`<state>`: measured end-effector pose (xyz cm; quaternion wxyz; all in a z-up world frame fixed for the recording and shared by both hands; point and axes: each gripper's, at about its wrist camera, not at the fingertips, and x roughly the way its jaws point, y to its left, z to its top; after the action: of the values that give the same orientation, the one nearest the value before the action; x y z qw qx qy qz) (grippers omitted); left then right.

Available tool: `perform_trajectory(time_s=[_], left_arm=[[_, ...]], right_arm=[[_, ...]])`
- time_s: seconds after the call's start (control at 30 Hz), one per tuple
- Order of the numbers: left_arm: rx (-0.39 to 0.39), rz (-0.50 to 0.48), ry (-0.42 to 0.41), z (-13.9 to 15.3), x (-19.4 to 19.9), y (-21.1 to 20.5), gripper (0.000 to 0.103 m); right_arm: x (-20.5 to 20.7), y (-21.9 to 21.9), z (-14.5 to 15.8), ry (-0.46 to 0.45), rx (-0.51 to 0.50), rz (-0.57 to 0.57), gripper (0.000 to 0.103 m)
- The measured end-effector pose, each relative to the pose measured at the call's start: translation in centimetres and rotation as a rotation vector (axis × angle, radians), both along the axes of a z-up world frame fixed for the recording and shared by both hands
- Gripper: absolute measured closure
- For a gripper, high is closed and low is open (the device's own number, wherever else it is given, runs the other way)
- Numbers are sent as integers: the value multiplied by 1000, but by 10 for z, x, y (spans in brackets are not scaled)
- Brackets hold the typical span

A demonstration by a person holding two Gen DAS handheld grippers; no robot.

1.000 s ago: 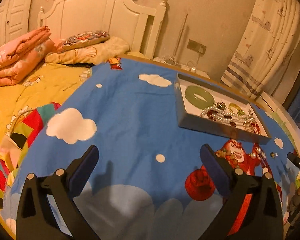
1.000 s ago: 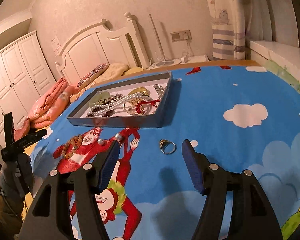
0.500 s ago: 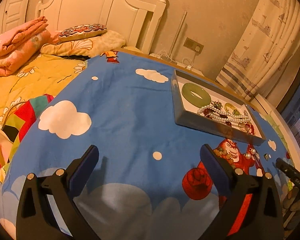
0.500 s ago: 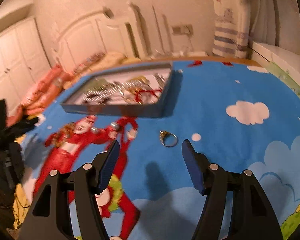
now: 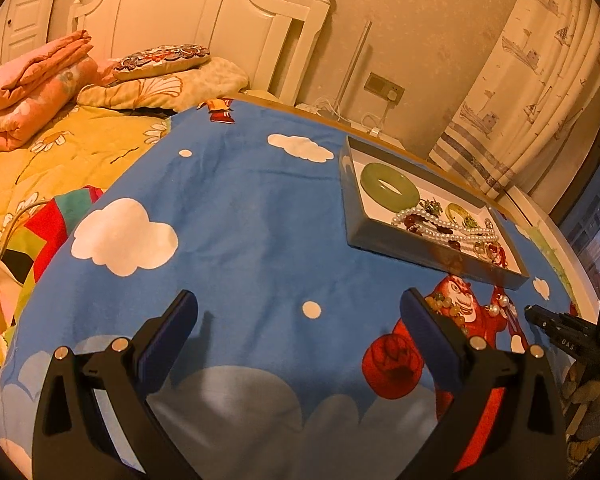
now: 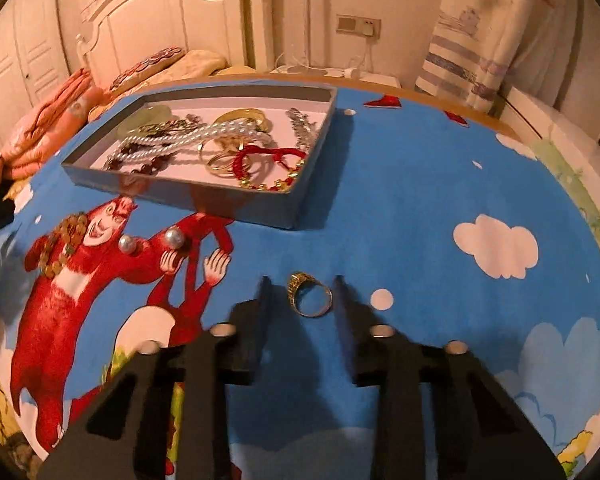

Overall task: Organize jewelry
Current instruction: 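Move right tool to the gold ring lying on the sheet, then grasp the gold ring with right tool while left tool grasps the green-amber bead necklace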

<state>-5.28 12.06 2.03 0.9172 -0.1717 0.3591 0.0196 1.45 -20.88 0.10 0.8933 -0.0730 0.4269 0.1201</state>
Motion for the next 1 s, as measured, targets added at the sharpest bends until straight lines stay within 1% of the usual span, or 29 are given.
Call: perform_trajectory(time_s=[0.13, 0.2, 0.27, 0.33, 0.4, 0.57, 0.67, 0.73, 0.8, 0.83, 0.87, 0.9, 0.93, 0.97, 1.0], left_arm=[[2, -5, 2, -1, 1, -1, 3], [6, -11, -2, 0, 0, -2, 3], [16, -27, 5, 0, 2, -5, 3], [42, -48, 17, 2, 3, -12, 3], [75, -99, 19, 4, 2, -26, 3], [155, -297, 32, 9, 2, -88, 3], [187, -367, 50, 6, 10, -120, 3], [198, -385, 78, 0, 18, -132, 5], [217, -401, 118, -8, 29, -142, 26], [220, -404, 138, -12, 34, -144, 30], [243, -402, 138, -13, 36, -148, 32], [251, -404, 136, -13, 36, -151, 44], [258, -415, 127, -13, 35, -152, 50], [261, -425, 119, -12, 32, -152, 65], [264, -440, 109, -12, 30, -153, 85]], right_arm=[[-8, 2, 4, -26, 1, 21, 82], [-12, 0, 6, -40, 18, 20, 82], [-16, -3, 9, -49, 42, 17, 82], [-18, -5, 10, -49, 63, 18, 82], [-18, -8, 11, -51, 74, 14, 82], [-16, -7, 10, -45, 76, 20, 82], [-18, -9, 11, -49, 89, 15, 82], [-18, -11, 11, -47, 102, 9, 82], [-18, -13, 11, -45, 113, 7, 82], [-18, -14, 11, -45, 116, 6, 82], [-18, -14, 11, -45, 120, 5, 82], [-18, -14, 11, -46, 122, 5, 82], [-18, -14, 11, -48, 124, 6, 82], [-18, -15, 11, -48, 126, 6, 82], [-19, -15, 11, -49, 128, 6, 82]])
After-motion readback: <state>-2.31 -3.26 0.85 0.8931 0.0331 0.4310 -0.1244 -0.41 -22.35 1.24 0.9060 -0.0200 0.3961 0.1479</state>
